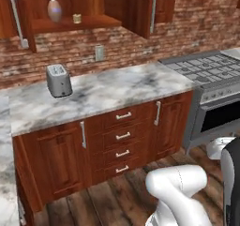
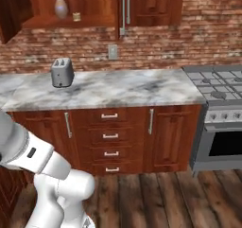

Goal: Pick the candle and candle from the dining table and place them in the open cabinet. Close the cabinet after placing the objects.

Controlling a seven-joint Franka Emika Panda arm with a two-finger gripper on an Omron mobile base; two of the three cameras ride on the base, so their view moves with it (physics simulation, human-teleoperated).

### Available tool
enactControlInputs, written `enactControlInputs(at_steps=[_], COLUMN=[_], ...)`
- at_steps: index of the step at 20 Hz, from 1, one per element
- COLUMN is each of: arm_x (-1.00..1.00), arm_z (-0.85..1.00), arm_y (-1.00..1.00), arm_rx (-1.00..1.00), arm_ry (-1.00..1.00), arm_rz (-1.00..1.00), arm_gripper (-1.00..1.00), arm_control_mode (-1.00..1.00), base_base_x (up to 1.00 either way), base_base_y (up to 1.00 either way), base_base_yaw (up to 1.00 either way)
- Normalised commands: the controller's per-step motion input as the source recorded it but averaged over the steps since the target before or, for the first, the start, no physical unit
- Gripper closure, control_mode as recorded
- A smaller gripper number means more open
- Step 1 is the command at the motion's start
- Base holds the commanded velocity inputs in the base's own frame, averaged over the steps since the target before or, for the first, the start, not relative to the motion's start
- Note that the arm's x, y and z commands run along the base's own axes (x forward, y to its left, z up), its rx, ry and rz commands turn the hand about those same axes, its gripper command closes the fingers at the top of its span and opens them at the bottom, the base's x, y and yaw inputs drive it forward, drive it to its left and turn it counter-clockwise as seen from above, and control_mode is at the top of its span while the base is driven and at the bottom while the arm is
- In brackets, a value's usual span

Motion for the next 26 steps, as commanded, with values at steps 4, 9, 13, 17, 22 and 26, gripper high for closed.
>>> enactControlInputs(at_steps=[4, 9, 13, 17, 22, 26], arm_x=[0.0, 0.0, 0.0, 0.0, 0.0, 0.0], arm_z=[0.0, 0.0, 0.0, 0.0, 0.0, 0.0], arm_y=[0.0, 0.0, 0.0, 0.0, 0.0, 0.0], arm_rx=[0.0, 0.0, 0.0, 0.0, 0.0, 0.0], arm_ry=[0.0, 0.0, 0.0, 0.0, 0.0, 0.0], arm_rz=[0.0, 0.0, 0.0, 0.0, 0.0, 0.0], arm_gripper=[-1.0, -1.0, -1.0, -1.0, -1.0, -1.0], arm_control_mode=[1.0, 1.0, 1.0, 1.0, 1.0, 1.0], base_base_x=[0.0, 0.0, 0.04, 0.03, 0.02, 0.1], base_base_y=[-0.55, -0.66, -0.76, -0.76, -0.97, -0.96], base_base_yaw=[-0.88, -0.83, -0.78, -0.79, -0.75, -0.72])
